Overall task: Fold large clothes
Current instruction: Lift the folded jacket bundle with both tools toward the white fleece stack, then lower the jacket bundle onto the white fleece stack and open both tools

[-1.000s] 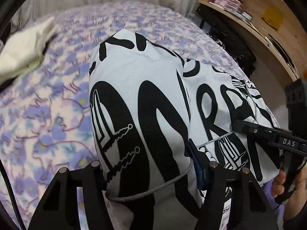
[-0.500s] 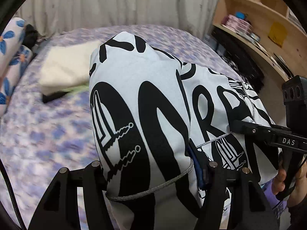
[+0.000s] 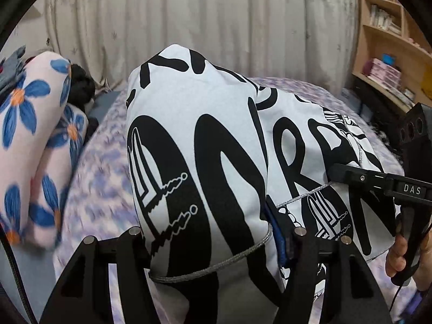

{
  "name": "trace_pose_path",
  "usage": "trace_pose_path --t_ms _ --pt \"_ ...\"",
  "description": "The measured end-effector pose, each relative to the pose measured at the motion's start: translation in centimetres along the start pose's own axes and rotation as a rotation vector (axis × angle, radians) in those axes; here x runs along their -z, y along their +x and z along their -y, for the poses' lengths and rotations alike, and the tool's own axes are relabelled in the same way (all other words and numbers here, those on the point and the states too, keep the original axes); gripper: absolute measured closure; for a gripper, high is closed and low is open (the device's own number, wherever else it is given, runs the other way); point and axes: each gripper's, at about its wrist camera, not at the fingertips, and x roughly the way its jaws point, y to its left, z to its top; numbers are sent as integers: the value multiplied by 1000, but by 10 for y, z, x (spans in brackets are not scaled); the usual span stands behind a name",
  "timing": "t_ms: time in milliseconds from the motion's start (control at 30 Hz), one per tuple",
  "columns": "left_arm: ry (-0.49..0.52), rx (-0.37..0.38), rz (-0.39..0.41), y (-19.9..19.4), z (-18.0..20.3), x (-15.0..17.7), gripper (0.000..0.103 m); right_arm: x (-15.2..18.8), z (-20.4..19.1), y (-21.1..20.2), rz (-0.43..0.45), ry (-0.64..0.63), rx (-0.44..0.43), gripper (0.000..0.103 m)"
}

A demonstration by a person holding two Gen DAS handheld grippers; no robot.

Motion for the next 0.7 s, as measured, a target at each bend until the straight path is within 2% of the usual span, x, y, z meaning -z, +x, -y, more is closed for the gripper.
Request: trace_pose_path --t_ms 133,267,333,400,433,500,567,633,700 --pt "5 -20 -49 75 -62 -42 41 -33 22 79 0 -9 1 78" --pt "8 -29 -79 150 -102 -49 39 -41 56 143 5 3 29 78" --pt "-41 -29 -124 188 -118 -43 31 -32 84 169 -1 18 109 78" --pt "-89 -13 -127 214 -133 -38 21 -24 107 179 3 43 135 66" --pt "-92 -8 -114 220 -137 -37 16 -21 114 180 8 57 135 58" --pt "-81 -24 -98 223 -137 -35 9 -21 120 178 3 80 104 56" --pt "-84 -36 -85 219 -140 -32 9 -23 114 173 -15 69 117 52" --pt "-104 -58 -61 205 -140 -30 9 -25 100 161 -26 24 187 48" --pt "-108 -128 -15 181 -139 -28 9 -30 88 147 -29 -25 257 48"
